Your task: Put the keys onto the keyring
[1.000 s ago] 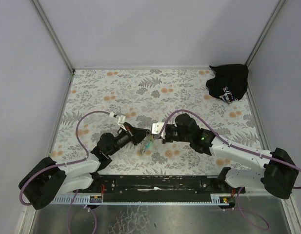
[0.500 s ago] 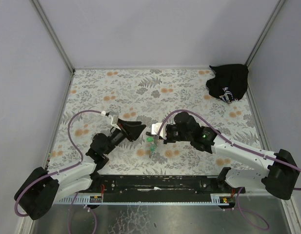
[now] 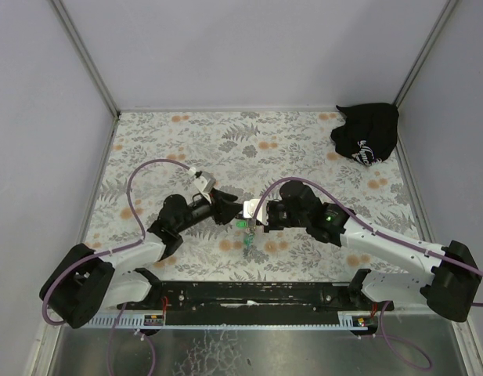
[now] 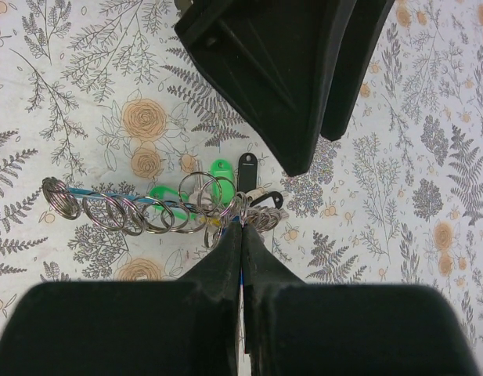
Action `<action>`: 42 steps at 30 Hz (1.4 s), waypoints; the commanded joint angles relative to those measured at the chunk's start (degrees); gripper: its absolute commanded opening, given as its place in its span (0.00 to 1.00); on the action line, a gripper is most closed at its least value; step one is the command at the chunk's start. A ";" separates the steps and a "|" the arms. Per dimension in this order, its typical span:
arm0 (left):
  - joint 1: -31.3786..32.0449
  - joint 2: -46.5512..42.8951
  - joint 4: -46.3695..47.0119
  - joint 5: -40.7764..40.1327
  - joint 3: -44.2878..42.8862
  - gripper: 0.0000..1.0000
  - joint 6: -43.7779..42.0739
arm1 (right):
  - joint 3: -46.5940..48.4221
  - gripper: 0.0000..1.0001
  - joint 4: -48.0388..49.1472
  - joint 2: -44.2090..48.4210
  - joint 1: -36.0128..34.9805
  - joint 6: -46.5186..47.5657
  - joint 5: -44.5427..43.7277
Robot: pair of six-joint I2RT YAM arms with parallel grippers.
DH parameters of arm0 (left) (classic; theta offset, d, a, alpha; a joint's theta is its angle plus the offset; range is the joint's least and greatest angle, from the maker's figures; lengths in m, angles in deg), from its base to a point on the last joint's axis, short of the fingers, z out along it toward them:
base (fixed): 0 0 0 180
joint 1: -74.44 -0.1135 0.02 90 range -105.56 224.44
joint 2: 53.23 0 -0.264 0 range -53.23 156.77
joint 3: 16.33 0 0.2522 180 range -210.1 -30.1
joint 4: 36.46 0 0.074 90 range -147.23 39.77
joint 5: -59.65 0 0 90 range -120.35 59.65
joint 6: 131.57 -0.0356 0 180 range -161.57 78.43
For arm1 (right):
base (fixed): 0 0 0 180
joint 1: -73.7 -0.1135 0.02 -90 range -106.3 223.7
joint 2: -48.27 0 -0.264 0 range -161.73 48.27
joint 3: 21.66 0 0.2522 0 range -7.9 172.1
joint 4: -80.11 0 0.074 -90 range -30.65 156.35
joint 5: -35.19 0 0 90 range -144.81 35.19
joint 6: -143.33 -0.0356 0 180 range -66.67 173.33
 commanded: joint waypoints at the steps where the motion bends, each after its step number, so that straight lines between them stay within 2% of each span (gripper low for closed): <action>1: -0.51 2.18 -3.07 4.28 -3.01 0.47 -4.64 | 3.23 0.00 1.82 2.18 -0.45 0.88 0.41; 10: -0.52 5.31 -2.37 9.57 -3.22 0.48 -4.62 | 2.94 0.00 2.27 2.38 -0.46 0.82 -0.28; 15: -0.44 3.66 -1.02 12.20 -2.09 0.49 -4.53 | 2.64 0.00 2.55 2.56 -0.45 0.78 -1.06; 22: -0.37 1.88 -0.32 13.35 -1.22 0.51 -4.30 | 2.61 0.00 2.84 2.14 -0.46 0.74 -1.09; 33: 2.11 4.23 -1.79 13.16 -2.21 0.52 -5.19 | 2.44 0.00 3.08 2.69 -0.48 0.71 -1.36; 42: 6.04 -1.65 -0.85 12.35 -0.35 0.53 -7.18 | 2.26 0.00 3.27 2.31 -0.50 0.52 -1.58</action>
